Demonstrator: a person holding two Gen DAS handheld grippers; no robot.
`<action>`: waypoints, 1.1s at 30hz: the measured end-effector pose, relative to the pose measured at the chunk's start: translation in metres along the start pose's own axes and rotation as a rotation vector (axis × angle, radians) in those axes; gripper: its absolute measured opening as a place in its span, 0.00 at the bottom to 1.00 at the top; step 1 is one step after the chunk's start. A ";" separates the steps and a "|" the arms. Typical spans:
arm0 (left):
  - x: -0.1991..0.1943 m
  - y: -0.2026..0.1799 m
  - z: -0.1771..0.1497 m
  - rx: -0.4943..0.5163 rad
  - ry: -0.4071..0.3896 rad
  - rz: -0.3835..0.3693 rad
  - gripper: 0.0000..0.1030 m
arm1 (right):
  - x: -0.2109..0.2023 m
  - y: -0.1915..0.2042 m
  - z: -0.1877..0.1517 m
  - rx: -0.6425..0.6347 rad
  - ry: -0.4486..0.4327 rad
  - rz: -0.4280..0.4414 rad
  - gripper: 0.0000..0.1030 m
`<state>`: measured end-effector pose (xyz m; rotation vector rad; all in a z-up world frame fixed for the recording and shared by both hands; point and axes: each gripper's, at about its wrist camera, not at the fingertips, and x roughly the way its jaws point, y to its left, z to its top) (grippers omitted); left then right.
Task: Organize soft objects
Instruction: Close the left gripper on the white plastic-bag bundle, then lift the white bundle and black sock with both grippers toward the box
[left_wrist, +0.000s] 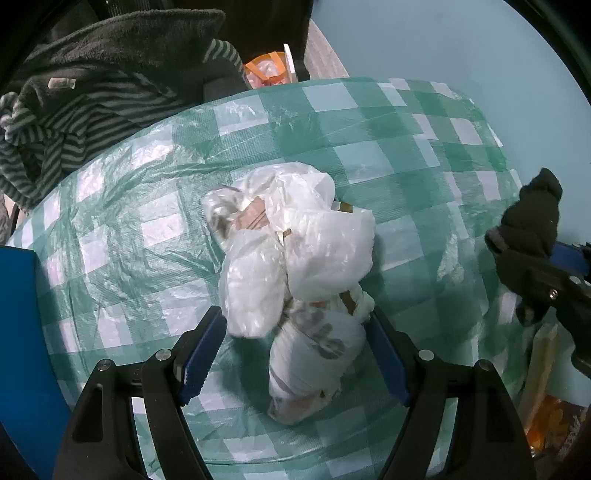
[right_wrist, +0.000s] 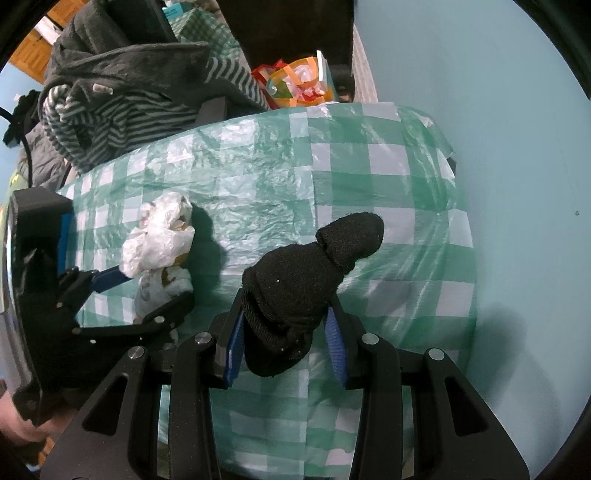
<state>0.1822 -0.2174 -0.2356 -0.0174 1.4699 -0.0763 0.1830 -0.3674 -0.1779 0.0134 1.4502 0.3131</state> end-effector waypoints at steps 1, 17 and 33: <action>0.001 0.000 0.001 -0.001 -0.003 0.005 0.76 | 0.001 -0.001 0.000 0.000 0.003 0.001 0.37; -0.013 0.015 -0.004 0.021 -0.061 0.032 0.44 | 0.001 0.009 0.001 -0.041 -0.001 -0.015 0.37; -0.091 0.041 -0.031 -0.011 -0.184 0.026 0.44 | -0.034 0.044 -0.006 -0.143 -0.037 -0.054 0.37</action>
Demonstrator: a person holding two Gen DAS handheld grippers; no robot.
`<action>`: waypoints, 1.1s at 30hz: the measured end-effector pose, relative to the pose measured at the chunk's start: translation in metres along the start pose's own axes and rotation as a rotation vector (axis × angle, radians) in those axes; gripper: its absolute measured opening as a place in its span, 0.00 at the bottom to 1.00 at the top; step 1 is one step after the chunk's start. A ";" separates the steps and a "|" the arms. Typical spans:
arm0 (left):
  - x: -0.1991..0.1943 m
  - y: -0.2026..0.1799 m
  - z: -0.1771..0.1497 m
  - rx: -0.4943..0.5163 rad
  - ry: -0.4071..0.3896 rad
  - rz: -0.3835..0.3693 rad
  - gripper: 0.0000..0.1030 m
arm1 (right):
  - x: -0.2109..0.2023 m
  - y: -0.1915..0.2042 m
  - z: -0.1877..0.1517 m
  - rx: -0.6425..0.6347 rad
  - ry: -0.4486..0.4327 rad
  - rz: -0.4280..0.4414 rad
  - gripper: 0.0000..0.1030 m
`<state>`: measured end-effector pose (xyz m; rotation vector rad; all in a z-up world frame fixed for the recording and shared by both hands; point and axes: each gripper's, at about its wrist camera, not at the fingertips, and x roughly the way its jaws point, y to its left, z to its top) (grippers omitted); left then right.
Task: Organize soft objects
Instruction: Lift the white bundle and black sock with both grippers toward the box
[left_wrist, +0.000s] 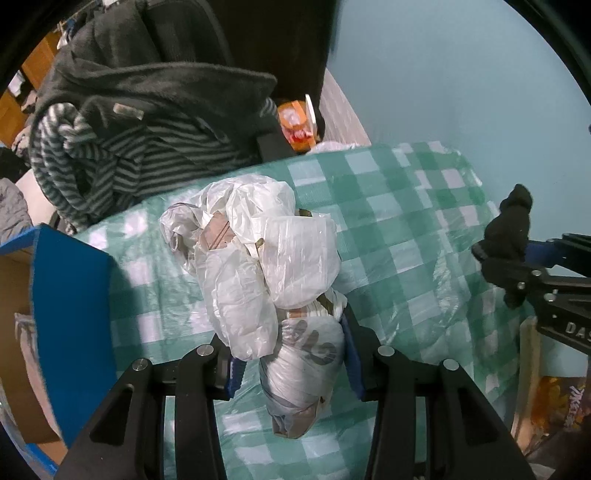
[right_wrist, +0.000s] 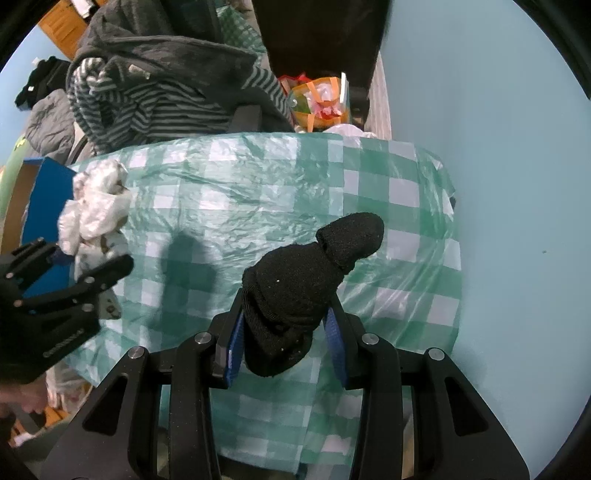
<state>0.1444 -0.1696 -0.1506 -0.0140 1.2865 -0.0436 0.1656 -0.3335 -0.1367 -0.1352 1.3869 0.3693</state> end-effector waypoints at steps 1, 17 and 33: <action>-0.005 0.001 -0.001 0.002 -0.007 0.002 0.44 | -0.002 0.002 0.000 -0.003 -0.001 -0.001 0.37; -0.071 0.028 -0.022 0.001 -0.088 0.013 0.44 | -0.035 0.051 -0.004 -0.076 -0.035 0.012 0.37; -0.109 0.080 -0.048 -0.047 -0.121 0.041 0.44 | -0.055 0.126 0.000 -0.168 -0.065 0.048 0.37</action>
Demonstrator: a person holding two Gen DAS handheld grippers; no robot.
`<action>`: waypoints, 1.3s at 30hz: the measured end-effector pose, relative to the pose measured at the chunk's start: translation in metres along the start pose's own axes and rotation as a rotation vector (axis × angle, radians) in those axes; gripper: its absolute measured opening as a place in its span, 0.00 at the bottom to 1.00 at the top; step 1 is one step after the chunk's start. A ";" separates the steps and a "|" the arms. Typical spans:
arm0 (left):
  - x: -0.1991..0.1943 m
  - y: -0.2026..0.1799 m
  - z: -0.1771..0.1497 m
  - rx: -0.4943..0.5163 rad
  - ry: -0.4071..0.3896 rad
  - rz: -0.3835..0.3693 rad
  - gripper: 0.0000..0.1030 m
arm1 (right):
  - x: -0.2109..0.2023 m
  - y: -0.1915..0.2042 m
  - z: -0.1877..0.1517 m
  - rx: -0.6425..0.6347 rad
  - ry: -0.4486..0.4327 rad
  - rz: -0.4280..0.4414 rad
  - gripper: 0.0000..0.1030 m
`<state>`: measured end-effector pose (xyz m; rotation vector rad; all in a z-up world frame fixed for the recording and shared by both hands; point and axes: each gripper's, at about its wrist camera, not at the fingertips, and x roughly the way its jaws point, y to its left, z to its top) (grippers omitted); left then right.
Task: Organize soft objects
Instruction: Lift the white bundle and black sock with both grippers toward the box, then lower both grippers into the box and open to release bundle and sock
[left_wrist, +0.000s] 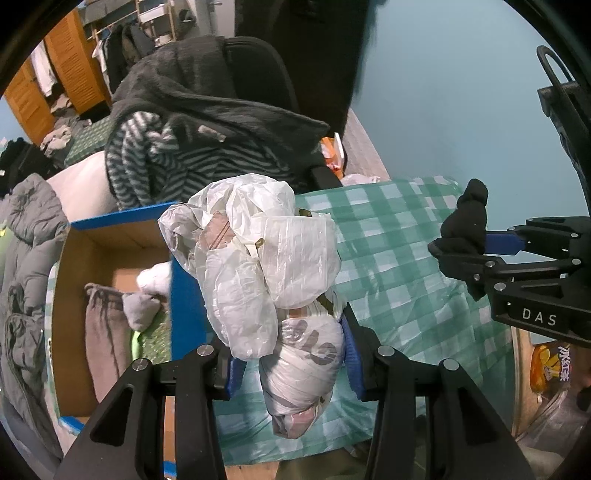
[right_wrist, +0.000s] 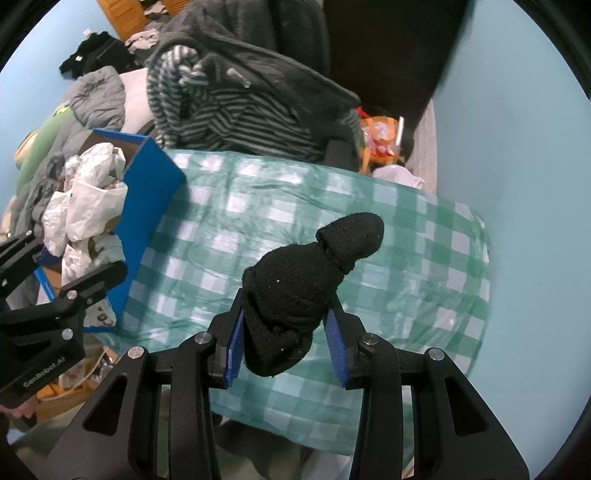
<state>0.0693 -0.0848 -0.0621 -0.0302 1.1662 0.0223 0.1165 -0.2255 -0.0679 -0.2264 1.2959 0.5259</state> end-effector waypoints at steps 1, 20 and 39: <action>-0.001 0.004 -0.001 -0.006 0.000 0.002 0.44 | 0.000 0.005 0.001 -0.007 0.000 0.002 0.37; -0.022 0.100 -0.034 -0.170 -0.017 0.048 0.44 | 0.012 0.110 0.038 -0.171 0.002 0.055 0.37; -0.011 0.195 -0.066 -0.313 0.021 0.109 0.44 | 0.050 0.215 0.079 -0.305 0.043 0.151 0.37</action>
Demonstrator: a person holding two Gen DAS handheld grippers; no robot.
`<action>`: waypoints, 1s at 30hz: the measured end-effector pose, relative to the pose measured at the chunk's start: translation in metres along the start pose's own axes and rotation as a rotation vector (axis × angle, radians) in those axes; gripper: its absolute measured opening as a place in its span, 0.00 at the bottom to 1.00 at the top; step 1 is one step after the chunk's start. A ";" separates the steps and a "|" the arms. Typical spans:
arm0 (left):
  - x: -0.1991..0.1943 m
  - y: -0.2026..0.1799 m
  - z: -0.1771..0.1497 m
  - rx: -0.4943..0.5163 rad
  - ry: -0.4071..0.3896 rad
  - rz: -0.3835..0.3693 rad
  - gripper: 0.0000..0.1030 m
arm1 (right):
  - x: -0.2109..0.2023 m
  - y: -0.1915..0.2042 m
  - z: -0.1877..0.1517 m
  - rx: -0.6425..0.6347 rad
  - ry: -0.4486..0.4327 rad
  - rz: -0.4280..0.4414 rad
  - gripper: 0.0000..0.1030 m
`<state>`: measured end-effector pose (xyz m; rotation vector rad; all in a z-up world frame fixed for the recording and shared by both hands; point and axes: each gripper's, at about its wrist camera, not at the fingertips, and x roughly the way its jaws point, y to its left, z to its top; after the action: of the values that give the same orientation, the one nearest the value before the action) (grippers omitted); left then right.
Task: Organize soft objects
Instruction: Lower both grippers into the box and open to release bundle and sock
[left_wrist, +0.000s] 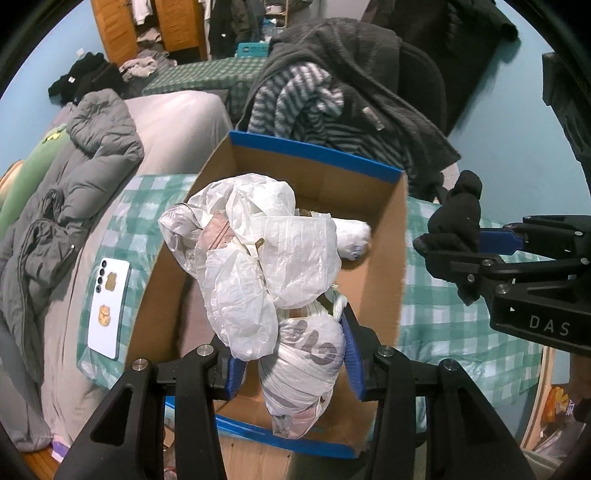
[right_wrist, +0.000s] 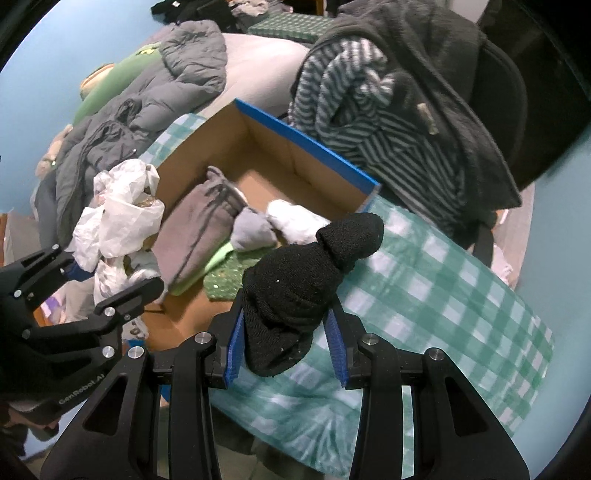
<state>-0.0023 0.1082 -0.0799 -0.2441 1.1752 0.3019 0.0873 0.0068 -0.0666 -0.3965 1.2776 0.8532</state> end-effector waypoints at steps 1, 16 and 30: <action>0.002 0.003 0.000 -0.002 0.003 0.001 0.44 | 0.003 0.002 0.002 -0.001 0.002 0.007 0.37; 0.042 0.030 0.005 -0.031 0.059 0.003 0.44 | 0.049 0.020 0.027 0.017 0.053 0.048 0.39; 0.036 0.032 0.006 -0.001 0.063 0.038 0.68 | 0.044 0.016 0.034 0.055 0.017 0.018 0.55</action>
<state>0.0045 0.1439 -0.1117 -0.2332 1.2434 0.3301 0.1002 0.0559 -0.0957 -0.3491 1.3193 0.8298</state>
